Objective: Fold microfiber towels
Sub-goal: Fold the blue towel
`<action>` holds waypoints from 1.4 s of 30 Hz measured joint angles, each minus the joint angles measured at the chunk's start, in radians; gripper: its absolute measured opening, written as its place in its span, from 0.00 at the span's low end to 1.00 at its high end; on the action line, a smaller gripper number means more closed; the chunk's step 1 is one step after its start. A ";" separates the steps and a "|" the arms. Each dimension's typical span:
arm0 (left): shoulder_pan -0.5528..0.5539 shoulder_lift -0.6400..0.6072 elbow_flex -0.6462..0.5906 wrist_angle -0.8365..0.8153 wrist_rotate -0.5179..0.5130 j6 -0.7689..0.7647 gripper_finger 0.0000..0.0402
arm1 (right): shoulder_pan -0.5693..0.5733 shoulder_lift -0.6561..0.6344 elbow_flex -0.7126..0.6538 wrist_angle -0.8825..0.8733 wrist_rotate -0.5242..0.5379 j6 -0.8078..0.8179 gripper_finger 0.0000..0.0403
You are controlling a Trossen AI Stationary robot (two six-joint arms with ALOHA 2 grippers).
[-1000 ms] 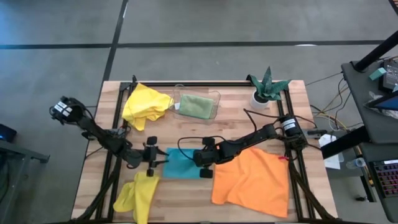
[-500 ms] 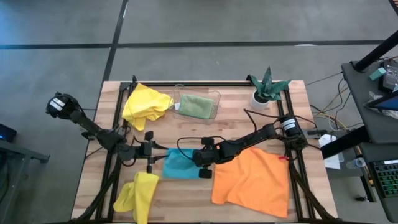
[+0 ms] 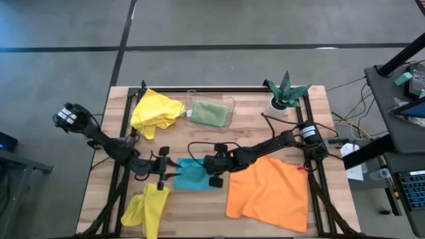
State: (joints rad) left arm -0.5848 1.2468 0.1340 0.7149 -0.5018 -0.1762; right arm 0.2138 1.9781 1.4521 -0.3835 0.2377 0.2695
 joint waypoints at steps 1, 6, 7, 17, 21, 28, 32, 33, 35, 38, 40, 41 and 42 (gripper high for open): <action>0.001 0.028 0.009 0.010 0.000 -0.001 0.31 | 0.000 0.000 0.000 -0.001 0.000 0.000 0.05; 0.002 0.166 0.060 0.010 -0.005 0.000 0.31 | 0.002 -0.001 0.000 -0.008 -0.001 0.011 0.16; 0.003 0.190 0.070 0.010 -0.008 -0.001 0.31 | 0.002 -0.001 0.000 -0.009 -0.001 0.013 0.19; 0.023 0.363 0.118 0.011 -0.079 -0.076 0.31 | 0.005 -0.018 0.021 -0.102 -0.004 0.027 0.41; 0.032 0.370 0.118 -0.003 -0.079 -0.114 0.31 | 0.011 -0.043 0.042 -0.174 -0.005 0.039 0.45; 0.034 0.357 0.115 -0.018 -0.079 -0.132 0.31 | 0.033 -0.120 0.045 -0.196 0.001 0.035 0.44; 0.034 0.347 0.114 -0.025 -0.079 -0.132 0.31 | 0.061 -0.157 0.045 -0.213 0.030 0.035 0.42; 0.034 0.342 0.114 -0.026 -0.075 -0.133 0.31 | 0.069 -0.163 0.045 -0.215 0.041 0.035 0.42; 0.034 0.327 0.114 -0.025 -0.051 -0.133 0.31 | 0.088 -0.173 0.044 -0.217 0.056 0.032 0.42; 0.032 0.297 0.117 -0.024 -0.042 -0.132 0.31 | 0.122 -0.177 0.041 -0.220 0.078 0.028 0.42; 0.032 0.271 0.117 -0.023 -0.042 -0.123 0.31 | 0.143 -0.177 0.038 -0.227 0.094 0.028 0.42; 0.032 0.256 0.117 -0.025 -0.042 -0.112 0.31 | 0.153 -0.177 0.037 -0.233 0.103 0.029 0.42; 0.032 0.242 0.117 -0.024 -0.043 -0.103 0.31 | 0.161 -0.177 0.037 -0.240 0.107 0.030 0.42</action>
State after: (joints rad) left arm -0.5529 1.4892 0.2512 0.6911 -0.5448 -0.2793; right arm 0.3748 1.8008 1.4895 -0.6230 0.3451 0.3000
